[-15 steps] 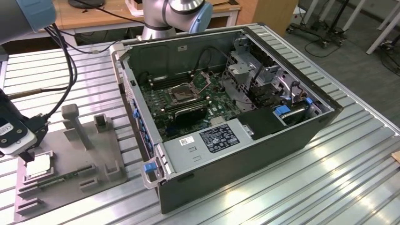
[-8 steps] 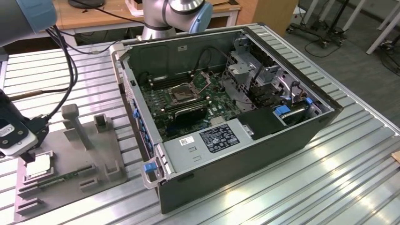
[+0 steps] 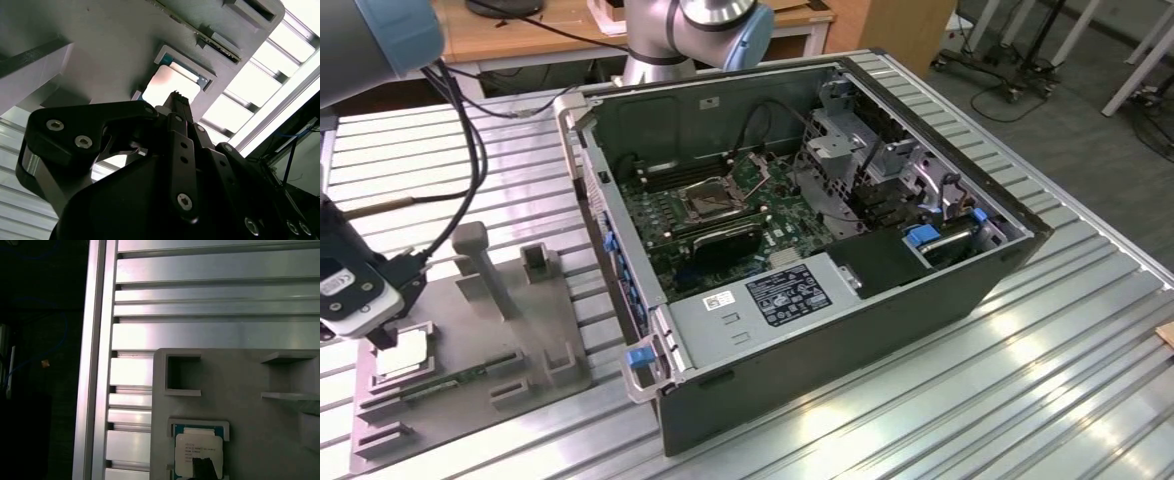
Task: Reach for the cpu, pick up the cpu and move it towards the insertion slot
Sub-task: 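Reach for the cpu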
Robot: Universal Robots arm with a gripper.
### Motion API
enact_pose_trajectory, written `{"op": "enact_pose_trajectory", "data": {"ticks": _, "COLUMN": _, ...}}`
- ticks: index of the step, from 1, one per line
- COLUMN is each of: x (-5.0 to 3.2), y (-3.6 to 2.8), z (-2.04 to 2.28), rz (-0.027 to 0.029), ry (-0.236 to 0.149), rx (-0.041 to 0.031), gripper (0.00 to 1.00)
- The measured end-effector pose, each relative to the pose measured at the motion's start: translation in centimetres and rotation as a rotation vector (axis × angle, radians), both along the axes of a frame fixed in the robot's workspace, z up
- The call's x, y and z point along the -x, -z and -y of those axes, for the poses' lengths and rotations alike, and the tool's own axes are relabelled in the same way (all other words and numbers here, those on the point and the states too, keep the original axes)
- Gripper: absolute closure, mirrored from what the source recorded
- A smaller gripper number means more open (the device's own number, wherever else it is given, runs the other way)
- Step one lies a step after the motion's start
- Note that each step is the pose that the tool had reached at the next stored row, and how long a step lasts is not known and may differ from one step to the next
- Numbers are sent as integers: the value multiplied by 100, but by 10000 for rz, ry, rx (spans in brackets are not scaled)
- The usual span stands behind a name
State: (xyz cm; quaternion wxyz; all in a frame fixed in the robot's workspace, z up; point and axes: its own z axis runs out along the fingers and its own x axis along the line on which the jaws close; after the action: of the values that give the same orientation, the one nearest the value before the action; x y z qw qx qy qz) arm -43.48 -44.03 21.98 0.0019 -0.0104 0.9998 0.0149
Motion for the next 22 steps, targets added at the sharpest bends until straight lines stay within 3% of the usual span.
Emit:
{"op": "enact_pose_trajectory", "data": {"ticks": 14, "x": 0, "y": 12, "z": 0, "rz": 0, "ry": 0, "rx": 0, "gripper": 89}}
{"op": "enact_pose_trajectory", "data": {"ticks": 17, "x": 0, "y": 12, "z": 0, "rz": 0, "ry": 0, "rx": 0, "gripper": 71}}
{"op": "enact_pose_trajectory", "data": {"ticks": 18, "x": 0, "y": 12, "z": 0, "rz": -1, "ry": 0, "rx": 0, "gripper": 71}}
{"op": "enact_pose_trajectory", "data": {"ticks": 22, "x": 0, "y": 13, "z": 0, "rz": 0, "ry": 0, "rx": 0, "gripper": 53}}
